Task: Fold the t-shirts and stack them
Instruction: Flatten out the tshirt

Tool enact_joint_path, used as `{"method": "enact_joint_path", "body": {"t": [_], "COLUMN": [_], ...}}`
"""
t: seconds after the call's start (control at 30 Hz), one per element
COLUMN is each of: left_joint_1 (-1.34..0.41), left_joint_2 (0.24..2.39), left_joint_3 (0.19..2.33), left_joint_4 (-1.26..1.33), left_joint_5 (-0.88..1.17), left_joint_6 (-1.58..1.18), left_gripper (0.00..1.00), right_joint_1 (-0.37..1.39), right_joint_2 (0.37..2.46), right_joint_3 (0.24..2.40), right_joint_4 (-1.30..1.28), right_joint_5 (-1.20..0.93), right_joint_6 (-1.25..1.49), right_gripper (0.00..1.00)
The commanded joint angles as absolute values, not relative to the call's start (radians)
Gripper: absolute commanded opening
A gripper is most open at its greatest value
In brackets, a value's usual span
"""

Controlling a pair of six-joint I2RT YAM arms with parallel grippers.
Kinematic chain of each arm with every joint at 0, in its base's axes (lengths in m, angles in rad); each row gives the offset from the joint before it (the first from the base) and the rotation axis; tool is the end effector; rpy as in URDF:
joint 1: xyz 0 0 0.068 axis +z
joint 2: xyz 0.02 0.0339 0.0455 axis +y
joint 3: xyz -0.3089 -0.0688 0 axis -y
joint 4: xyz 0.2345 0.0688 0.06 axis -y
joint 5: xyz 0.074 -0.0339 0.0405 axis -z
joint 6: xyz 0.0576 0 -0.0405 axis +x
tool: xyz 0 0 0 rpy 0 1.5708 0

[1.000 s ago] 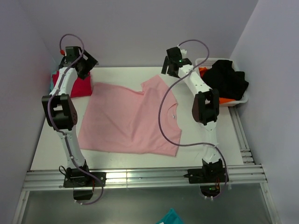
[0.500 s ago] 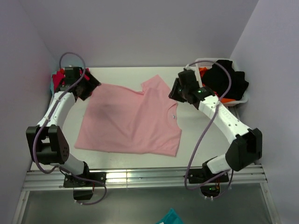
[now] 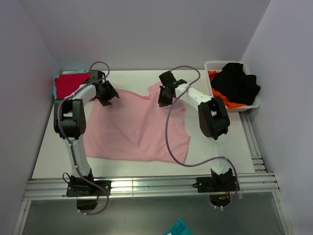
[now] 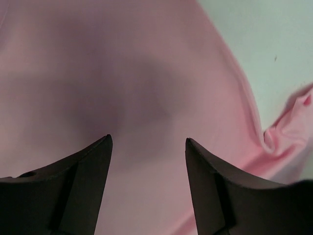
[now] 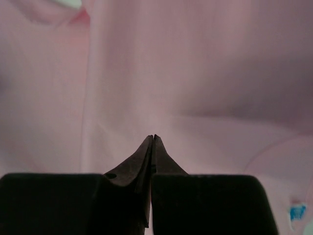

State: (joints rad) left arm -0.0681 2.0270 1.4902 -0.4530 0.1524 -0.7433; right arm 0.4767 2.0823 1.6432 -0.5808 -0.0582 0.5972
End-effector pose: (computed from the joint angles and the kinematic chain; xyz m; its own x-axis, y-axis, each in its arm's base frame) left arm 0.4585 -0.0400 0.2130 -0.7158 -0.6216 -0.3182 -0.4536 0.7603 -0.4649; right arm 0.4230 0.2222 0.2254 -0.8988 0.1676 -0.4050 0.0246 0.9418 0.3353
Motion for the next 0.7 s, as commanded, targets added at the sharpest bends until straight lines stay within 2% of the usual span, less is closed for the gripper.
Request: {"method": "enact_joint_path", "body": {"t": [0.0,0.23,0.33,0.53,0.63,0.67], "left_joint_1": [-0.064,-0.025,-0.003,0.069,0.081,0.081], "left_joint_2": [2.155,2.399,2.502,2.523,2.467,2.447], "left_joint_3": [1.666,1.940,2.064,2.083,2.051,2.043], "left_joint_4": [-0.500,-0.580,-0.606,-0.572,-0.509,-0.490], "left_joint_5": [0.175,0.190,0.195,0.204,0.251,0.262], "left_joint_6": [-0.695,-0.677,-0.672,-0.699,-0.707,-0.718], "left_gripper": [0.67,0.67,0.68,0.72,0.77,0.78], "right_joint_1": [0.430,0.301,0.246,0.189,0.176,0.178], "right_joint_2": [2.201,2.388,2.477,2.559,2.527,2.487], "right_joint_3": [1.804,2.005,2.159,2.279,2.264,2.250], "right_joint_4": [-0.675,-0.762,-0.814,-0.783,-0.681,-0.661], "right_joint_5": [-0.029,0.028,0.023,0.005,-0.090,-0.100], "right_joint_6": [0.594,0.660,0.678,0.693,0.664,0.658], "right_gripper": [0.00,0.00,0.00,0.01,0.28,0.51]}}
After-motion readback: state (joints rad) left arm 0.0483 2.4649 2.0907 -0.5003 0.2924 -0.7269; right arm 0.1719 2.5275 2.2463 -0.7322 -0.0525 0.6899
